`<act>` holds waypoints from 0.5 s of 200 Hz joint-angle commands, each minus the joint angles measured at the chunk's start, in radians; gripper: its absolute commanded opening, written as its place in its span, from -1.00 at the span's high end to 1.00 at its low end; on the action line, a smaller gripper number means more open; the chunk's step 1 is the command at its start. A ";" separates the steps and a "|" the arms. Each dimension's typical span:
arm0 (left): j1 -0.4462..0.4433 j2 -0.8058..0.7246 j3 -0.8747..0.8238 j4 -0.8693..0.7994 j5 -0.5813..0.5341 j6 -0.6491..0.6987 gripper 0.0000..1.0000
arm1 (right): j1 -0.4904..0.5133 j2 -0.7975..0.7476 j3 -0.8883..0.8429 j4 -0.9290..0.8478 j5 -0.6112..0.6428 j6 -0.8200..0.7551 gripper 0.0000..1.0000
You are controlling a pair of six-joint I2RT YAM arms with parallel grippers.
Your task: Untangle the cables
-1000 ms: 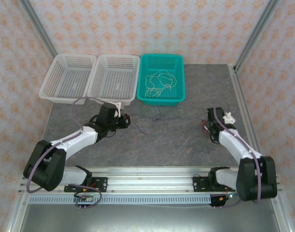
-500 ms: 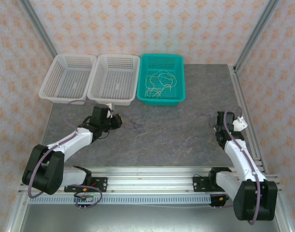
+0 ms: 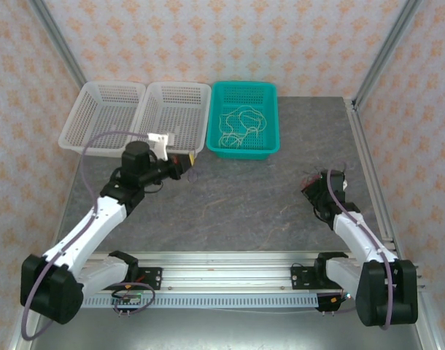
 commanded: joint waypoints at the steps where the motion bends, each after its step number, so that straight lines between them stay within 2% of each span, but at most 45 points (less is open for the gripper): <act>1: -0.005 -0.027 0.114 -0.012 -0.030 0.042 1.00 | 0.008 0.010 0.005 0.071 -0.046 0.005 1.00; 28: -0.003 0.028 0.306 -0.119 -0.266 0.129 1.00 | 0.008 0.002 0.017 0.065 -0.070 -0.006 1.00; 40: -0.002 0.078 0.385 -0.123 -0.336 0.174 1.00 | 0.008 -0.010 0.017 0.057 -0.078 -0.009 1.00; 76: 0.018 0.315 0.661 -0.167 -0.391 0.266 1.00 | 0.009 -0.078 -0.005 0.033 -0.097 -0.006 1.00; 100: 0.045 0.473 0.786 -0.187 -0.432 0.267 1.00 | 0.008 -0.130 -0.027 0.017 -0.103 -0.004 1.00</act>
